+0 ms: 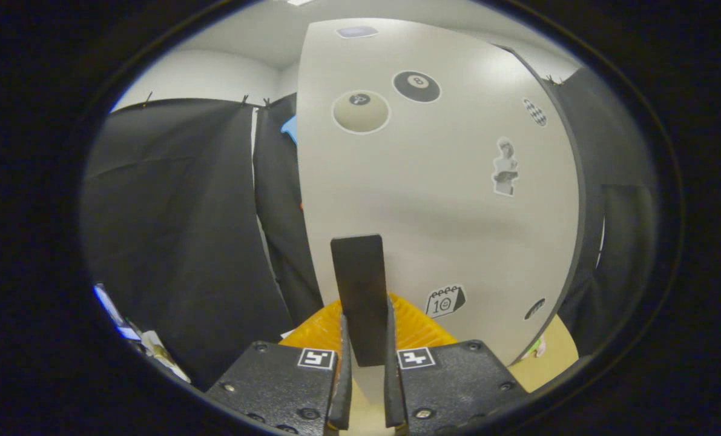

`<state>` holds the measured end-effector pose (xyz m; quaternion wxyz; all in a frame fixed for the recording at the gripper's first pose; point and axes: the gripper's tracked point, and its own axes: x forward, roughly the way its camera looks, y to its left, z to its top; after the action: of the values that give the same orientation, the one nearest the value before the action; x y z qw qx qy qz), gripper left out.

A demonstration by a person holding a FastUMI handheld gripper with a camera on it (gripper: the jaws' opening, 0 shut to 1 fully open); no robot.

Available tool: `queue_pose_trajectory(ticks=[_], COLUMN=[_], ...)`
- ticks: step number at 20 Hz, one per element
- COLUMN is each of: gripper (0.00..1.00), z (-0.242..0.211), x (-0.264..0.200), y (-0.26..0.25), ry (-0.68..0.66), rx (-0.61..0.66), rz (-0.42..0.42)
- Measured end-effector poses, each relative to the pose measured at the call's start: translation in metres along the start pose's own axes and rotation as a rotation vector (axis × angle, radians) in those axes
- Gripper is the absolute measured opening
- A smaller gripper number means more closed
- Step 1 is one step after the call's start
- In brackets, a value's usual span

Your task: Open the shoe cabinet door, grab the shoes and put them into the shoe cabinet, then close the shoe cabinet door.

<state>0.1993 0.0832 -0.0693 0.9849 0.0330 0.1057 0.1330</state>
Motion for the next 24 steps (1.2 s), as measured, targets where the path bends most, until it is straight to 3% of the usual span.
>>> queue_pose_trajectory(ticks=[9,17,20,24], gripper=[0.21,0.19,0.19,0.18], z=[-0.004,-0.006,-0.005,-0.001], x=[-0.07,-0.105,-0.131,-0.162], y=[-0.027,-0.073,-0.1,-0.147], ry=[-0.01,0.02,0.013,-0.011], rx=[-0.012,-0.036,-0.035,-0.024], rz=[0.007,0.092,0.067,-0.039])
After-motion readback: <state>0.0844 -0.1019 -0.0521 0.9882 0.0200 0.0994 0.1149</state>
